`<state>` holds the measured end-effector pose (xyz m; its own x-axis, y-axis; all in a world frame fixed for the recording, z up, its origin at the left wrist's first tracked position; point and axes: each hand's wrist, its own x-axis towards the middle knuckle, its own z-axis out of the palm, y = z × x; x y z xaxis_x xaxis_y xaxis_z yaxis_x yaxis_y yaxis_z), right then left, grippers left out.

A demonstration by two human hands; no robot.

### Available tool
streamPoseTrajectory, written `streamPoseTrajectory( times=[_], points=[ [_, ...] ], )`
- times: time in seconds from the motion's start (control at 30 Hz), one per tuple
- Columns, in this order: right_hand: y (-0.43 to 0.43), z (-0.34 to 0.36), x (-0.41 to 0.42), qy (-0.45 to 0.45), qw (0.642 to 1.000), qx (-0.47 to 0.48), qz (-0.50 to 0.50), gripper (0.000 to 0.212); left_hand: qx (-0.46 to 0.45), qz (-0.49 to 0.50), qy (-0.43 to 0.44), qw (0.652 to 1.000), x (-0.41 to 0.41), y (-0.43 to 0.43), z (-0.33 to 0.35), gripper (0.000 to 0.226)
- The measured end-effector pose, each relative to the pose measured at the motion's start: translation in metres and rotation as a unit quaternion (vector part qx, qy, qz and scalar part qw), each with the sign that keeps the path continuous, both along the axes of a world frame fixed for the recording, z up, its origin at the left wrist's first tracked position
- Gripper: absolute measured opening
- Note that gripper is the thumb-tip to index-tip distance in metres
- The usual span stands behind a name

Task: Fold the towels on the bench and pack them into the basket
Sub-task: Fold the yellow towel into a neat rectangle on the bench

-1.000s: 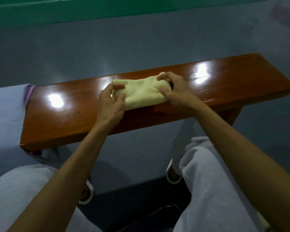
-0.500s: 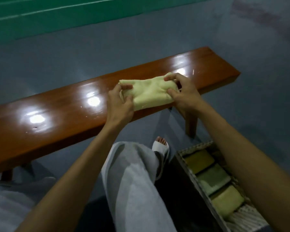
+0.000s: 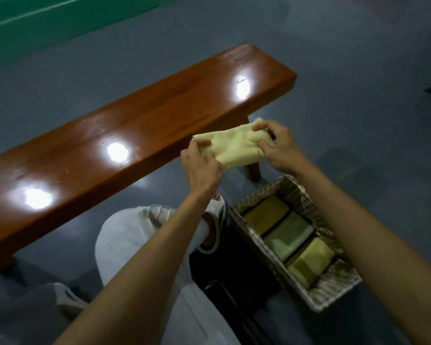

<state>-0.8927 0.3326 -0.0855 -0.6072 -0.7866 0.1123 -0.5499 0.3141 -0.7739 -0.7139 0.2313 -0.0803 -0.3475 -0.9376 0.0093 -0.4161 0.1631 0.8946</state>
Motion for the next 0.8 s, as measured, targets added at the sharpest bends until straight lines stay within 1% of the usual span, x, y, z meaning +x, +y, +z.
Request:
streamPoseTrajectory(
  times=[0.17, 0.37, 0.5, 0.6, 0.7, 0.8],
  points=[
    [0.042, -0.035, -0.02, -0.019, 0.998, 0.05, -0.035, 0.031, 0.015, -0.031, -0.021, 0.999, -0.027, 0.041, -0.037, 0.026],
    [0.093, -0.084, -0.034, -0.026, 0.992, 0.101, -0.068, 0.032, 0.042, -0.062, -0.073, 0.995, -0.05, 0.091, -0.085, 0.026],
    [0.124, -0.116, -0.038, 0.005, 0.985, 0.157, -0.076, 0.031, 0.041, -0.086, -0.112, 0.989, -0.057, 0.128, -0.118, 0.024],
    [0.149, -0.14, -0.039, 0.026, 0.977, 0.202, -0.065, 0.032, 0.063, -0.088, -0.132, 0.985, -0.062, 0.158, -0.137, 0.023],
    [0.179, -0.163, -0.034, 0.053, 0.97, 0.234, -0.034, 0.036, 0.113, -0.093, -0.161, 0.976, -0.062, 0.188, -0.155, 0.022],
    [0.209, -0.186, -0.027, 0.097, 0.957, 0.273, -0.006, 0.039, 0.167, -0.093, -0.205, 0.96, -0.062, 0.215, -0.17, 0.027]
  ],
)
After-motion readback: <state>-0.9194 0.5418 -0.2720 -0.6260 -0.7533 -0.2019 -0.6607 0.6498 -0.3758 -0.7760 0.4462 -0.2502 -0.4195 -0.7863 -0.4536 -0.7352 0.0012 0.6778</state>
